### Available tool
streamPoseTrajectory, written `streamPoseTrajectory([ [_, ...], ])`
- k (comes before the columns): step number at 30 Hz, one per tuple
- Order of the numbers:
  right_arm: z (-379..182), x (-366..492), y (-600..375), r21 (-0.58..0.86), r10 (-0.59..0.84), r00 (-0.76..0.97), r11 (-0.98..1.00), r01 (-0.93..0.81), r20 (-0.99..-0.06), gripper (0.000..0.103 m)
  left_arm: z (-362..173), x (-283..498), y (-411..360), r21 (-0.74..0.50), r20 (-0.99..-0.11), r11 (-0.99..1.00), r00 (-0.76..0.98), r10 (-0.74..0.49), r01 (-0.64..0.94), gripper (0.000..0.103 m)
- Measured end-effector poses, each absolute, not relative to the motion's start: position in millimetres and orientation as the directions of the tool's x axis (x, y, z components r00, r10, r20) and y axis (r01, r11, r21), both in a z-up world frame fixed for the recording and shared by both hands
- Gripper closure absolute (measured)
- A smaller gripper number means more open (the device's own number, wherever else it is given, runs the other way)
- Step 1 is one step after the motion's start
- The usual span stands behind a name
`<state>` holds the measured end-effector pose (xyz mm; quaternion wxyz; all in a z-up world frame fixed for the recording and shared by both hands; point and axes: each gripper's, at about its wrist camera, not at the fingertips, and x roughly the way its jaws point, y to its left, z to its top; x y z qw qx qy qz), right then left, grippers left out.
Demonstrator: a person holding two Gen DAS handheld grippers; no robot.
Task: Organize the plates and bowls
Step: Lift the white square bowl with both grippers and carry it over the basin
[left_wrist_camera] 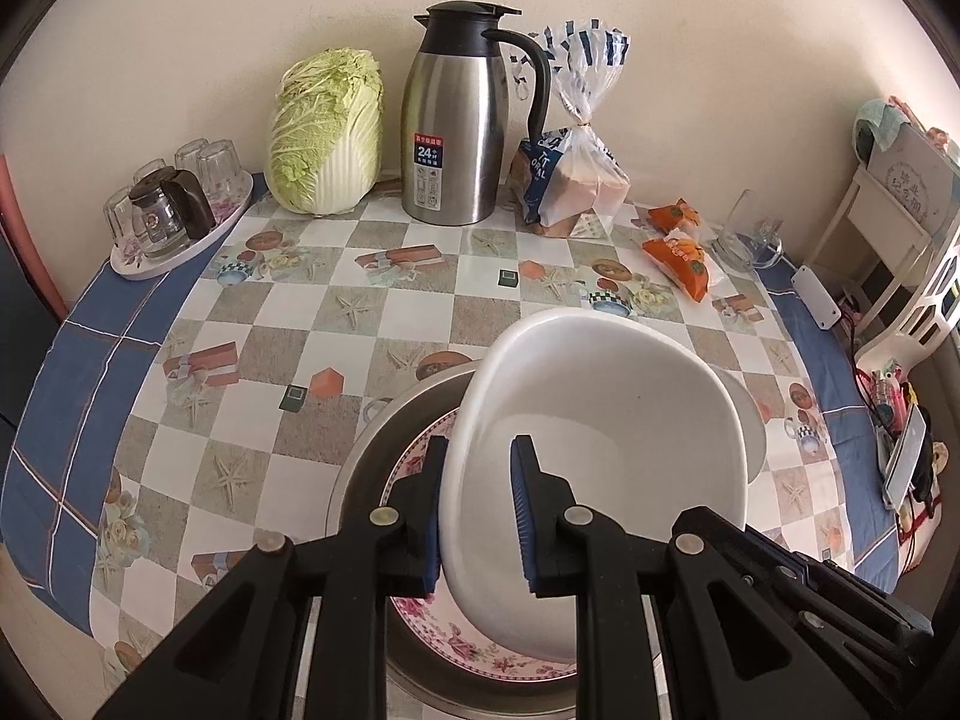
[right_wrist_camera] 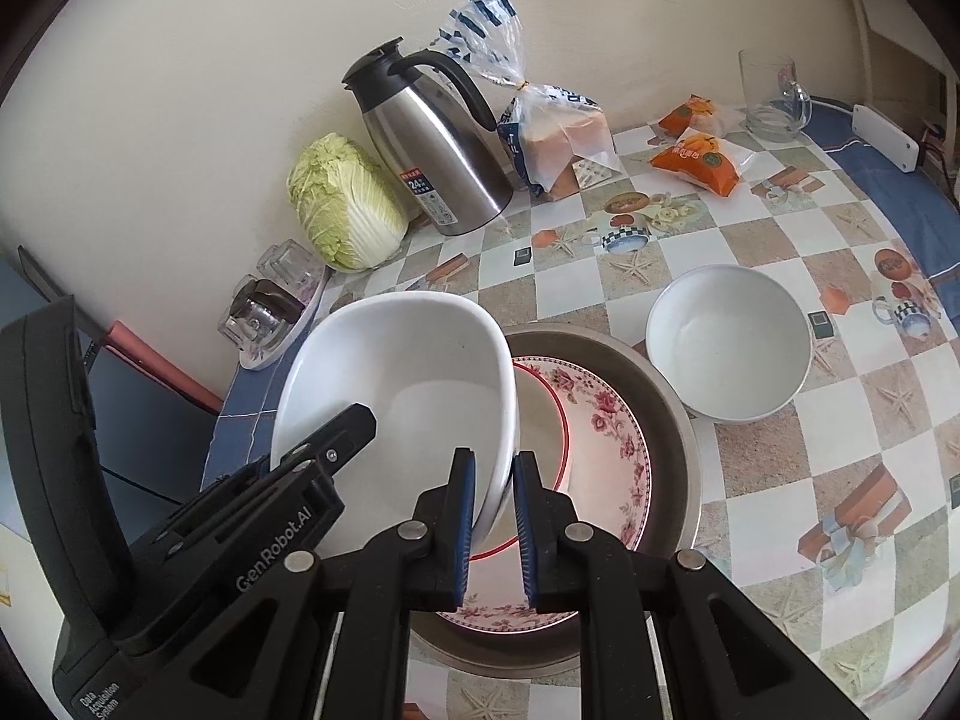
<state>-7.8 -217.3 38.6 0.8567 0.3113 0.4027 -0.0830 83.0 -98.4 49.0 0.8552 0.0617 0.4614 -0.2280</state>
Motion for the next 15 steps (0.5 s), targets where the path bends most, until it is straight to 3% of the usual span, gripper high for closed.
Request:
streamPoseTrajectory([
  [15, 31.5, -8.2, -225.9, 0.475, 0.113, 0.648, 0.774, 0.418, -0.753, 0.086, 31.9, 85.0, -106.4, -0.099, -0.848, 0.889, 0.429, -0.310, 0.447, 0.083],
])
